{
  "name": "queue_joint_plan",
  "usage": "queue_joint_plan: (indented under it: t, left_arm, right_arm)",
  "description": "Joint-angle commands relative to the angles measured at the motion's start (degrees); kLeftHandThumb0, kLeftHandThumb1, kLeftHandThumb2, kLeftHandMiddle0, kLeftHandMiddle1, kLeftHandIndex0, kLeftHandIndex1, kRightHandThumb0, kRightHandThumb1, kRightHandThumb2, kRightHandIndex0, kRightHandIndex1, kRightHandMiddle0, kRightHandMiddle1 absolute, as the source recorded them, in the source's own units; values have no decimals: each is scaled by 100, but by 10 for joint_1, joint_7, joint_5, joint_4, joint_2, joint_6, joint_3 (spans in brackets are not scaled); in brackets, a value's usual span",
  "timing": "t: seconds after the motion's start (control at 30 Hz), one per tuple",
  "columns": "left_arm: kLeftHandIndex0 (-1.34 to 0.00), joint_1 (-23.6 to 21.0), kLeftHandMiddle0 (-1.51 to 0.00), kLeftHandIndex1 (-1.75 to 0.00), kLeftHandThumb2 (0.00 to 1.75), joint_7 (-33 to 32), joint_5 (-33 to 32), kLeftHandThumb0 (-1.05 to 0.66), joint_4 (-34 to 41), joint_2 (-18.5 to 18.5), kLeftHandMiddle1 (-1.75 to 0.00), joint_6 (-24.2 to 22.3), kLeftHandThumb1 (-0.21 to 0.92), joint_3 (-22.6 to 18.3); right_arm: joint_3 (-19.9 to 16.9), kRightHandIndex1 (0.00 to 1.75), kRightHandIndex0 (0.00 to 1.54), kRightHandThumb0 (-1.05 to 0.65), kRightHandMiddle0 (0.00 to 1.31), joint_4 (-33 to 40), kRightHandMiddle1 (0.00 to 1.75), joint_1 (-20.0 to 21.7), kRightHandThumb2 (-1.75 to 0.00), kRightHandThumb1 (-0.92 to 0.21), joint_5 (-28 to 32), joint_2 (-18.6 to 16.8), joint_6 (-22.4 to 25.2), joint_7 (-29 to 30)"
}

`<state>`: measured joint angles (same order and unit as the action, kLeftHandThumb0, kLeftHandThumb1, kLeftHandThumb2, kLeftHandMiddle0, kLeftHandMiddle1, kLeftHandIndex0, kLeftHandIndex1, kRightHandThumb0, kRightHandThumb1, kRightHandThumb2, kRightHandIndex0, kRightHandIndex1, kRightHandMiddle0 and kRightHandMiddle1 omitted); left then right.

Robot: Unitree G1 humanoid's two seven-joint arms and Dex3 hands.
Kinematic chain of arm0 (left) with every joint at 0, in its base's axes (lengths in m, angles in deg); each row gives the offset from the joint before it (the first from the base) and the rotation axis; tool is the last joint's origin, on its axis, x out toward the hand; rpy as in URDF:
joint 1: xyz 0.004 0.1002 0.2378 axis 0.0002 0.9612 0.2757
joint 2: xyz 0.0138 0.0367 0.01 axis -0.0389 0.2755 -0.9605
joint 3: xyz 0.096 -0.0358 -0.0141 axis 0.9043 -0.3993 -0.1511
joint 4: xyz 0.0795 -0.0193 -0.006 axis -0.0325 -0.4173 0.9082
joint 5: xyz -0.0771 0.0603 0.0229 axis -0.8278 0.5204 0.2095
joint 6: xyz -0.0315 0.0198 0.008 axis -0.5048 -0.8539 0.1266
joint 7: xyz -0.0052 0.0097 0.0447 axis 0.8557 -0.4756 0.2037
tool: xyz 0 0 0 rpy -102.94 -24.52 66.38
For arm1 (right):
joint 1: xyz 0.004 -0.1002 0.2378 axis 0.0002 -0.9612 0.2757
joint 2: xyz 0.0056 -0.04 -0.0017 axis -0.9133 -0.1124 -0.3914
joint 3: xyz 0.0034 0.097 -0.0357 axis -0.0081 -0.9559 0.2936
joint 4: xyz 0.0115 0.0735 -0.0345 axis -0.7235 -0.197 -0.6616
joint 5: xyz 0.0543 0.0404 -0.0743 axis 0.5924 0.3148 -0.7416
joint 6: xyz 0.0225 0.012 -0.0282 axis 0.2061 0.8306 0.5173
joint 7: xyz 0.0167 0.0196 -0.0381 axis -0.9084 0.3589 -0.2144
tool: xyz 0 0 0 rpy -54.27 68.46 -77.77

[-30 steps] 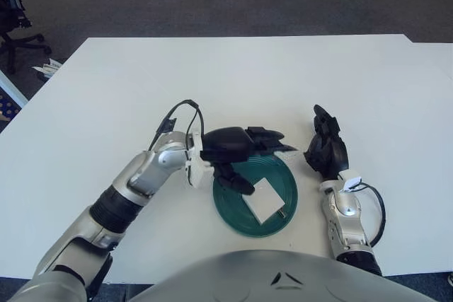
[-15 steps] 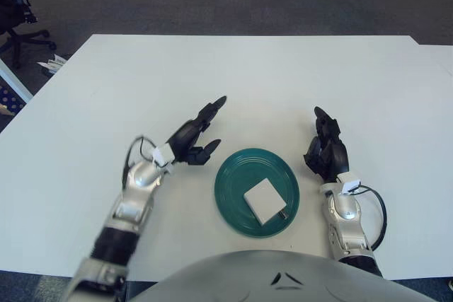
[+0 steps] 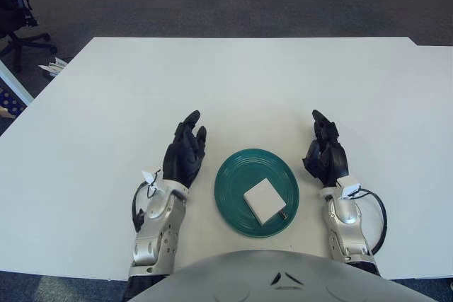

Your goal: Put the charger into the plate.

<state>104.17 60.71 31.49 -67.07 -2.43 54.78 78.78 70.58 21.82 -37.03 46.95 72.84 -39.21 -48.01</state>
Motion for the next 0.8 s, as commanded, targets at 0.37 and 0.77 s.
queue_joint_plan:
  t: [0.37, 0.77]
  left_arm:
    - [0, 49, -24, -68, 98, -14, 51, -105, -77, 39, -2, 90, 92, 36]
    - [0, 45, -31, -77, 99, -16, 167, -105, -166, 4, -3, 220, 92, 64]
  right_arm:
    - [-2, 1, 9, -90, 0, -31, 48, -68, -99, -92, 12, -1, 54, -11]
    - [1, 1, 10, -89, 0, -26, 49, -78, -99, -92, 11, 0, 51, -19]
